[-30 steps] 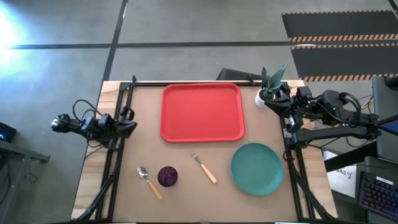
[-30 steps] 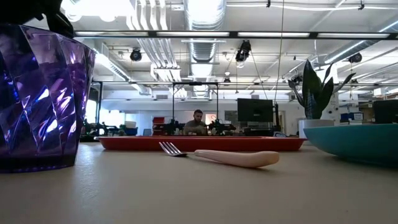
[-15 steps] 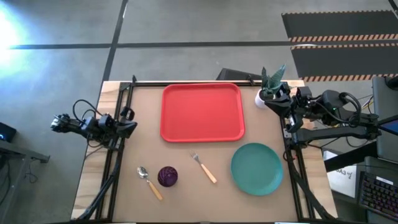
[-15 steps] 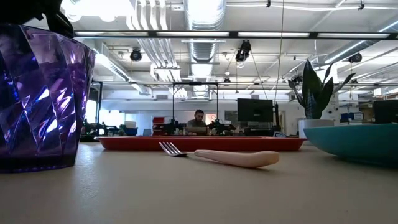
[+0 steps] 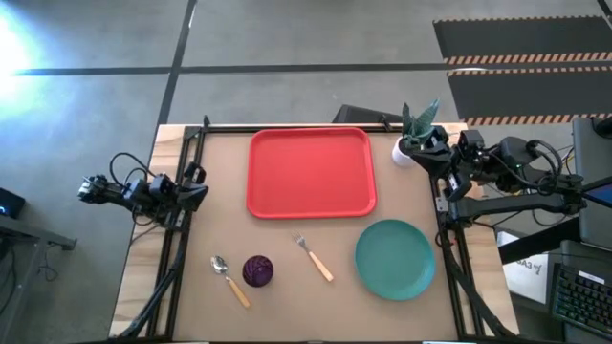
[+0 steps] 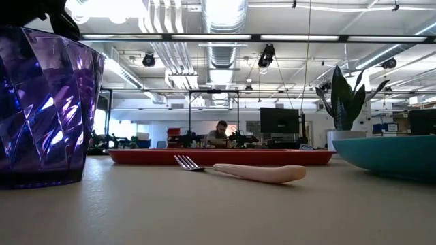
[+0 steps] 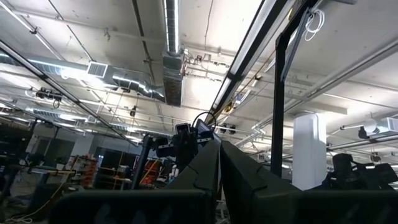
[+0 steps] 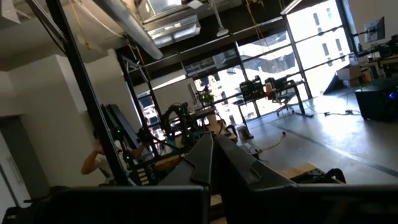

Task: Pick and place plate/cup/fork/spoon on tray
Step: Put the green plate on the orange tray

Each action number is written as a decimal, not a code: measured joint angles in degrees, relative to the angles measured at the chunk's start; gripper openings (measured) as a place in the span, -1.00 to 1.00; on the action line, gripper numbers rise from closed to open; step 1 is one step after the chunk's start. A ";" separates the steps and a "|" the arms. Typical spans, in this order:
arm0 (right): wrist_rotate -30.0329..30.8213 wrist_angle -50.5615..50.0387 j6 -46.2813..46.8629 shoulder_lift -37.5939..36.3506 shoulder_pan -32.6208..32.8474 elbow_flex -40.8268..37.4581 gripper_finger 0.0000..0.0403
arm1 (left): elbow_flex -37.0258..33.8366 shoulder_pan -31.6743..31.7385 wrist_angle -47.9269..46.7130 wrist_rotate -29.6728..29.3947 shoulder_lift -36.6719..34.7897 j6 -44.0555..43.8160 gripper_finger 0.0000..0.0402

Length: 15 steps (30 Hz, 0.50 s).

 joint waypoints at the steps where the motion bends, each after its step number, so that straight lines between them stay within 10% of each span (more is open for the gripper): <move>1: 0.00 0.00 -0.23 0.35 0.00 0.79 -0.96 | 0.00 -0.02 0.00 0.00 0.00 0.00 -1.00; 15: 3.51 -48.57 -0.74 17.15 0.00 33.81 -0.69 | 0.31 0.00 -0.17 -0.02 0.02 -0.04 -1.00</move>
